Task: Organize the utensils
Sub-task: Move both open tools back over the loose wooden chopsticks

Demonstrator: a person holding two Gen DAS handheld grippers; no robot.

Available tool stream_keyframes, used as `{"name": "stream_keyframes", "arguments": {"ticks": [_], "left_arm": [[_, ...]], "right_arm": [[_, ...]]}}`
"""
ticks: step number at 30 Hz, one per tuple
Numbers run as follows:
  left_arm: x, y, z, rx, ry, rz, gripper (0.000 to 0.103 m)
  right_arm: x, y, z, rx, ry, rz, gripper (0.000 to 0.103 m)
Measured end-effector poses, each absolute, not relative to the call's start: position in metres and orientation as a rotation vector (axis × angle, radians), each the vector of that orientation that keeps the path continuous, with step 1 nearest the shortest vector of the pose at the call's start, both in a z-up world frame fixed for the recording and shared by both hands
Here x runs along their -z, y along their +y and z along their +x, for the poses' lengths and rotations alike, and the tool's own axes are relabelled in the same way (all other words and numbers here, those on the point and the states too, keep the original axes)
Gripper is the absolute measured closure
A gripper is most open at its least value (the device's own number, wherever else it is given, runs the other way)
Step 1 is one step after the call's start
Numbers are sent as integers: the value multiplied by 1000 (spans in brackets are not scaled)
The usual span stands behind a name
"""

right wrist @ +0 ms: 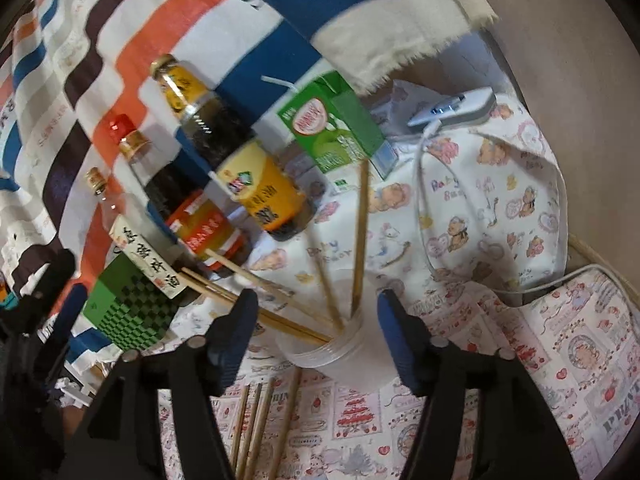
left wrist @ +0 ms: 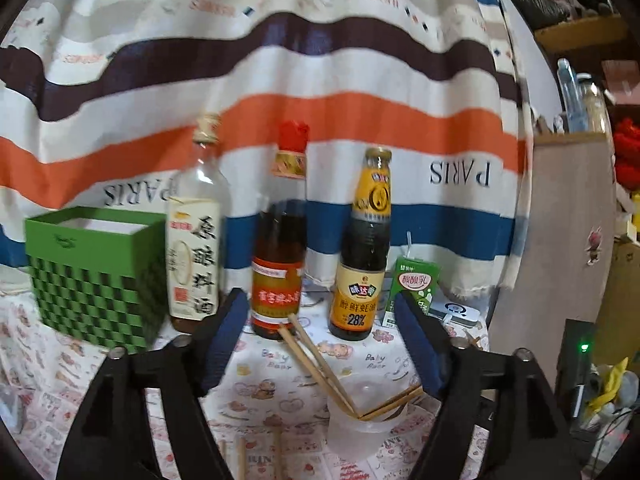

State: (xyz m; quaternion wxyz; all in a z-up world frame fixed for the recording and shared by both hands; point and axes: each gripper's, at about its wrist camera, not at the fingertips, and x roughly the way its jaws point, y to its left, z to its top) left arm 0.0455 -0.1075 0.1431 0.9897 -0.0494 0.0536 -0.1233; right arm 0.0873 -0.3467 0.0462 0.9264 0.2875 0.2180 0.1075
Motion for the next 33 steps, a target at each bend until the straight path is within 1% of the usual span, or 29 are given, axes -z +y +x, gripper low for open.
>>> {"name": "stream_keyframes", "arguments": {"ticks": [1,3,5,8,10,15,19,23,28,31,33], "left_arm": [[-145,-102,39,244,106,-100,19],[-147,-91,26,212,97,-93,15],[-146,-79,15,174,90,-86,7],[-138,-64,0,136,69,-68,1],[-130,-57,-6,112,71,-42,1],[-106,-46,-9,89,131,20,1],[-94,-25,-13,98,198,-67,1],[-88,-17,-16,56,177,-25,1],[-76,0,-2,39,245,-51,1],[-72,13,7,7,275,-81,1],[-69,18,13,-12,307,-91,1]], "right_arm": [[-48,-344,86,-228,445,581,36],[-49,-335,81,-247,444,567,34],[-49,-322,79,-274,460,537,32],[-50,-302,73,-293,475,476,29],[-49,-294,70,-295,485,447,27],[-41,-280,68,-297,527,413,26],[-39,-269,71,-216,575,323,25],[-39,-267,63,-177,520,316,25],[-43,-262,56,-205,490,306,16],[-36,-252,60,-222,533,296,12],[-29,-246,63,-223,562,277,12]]}}
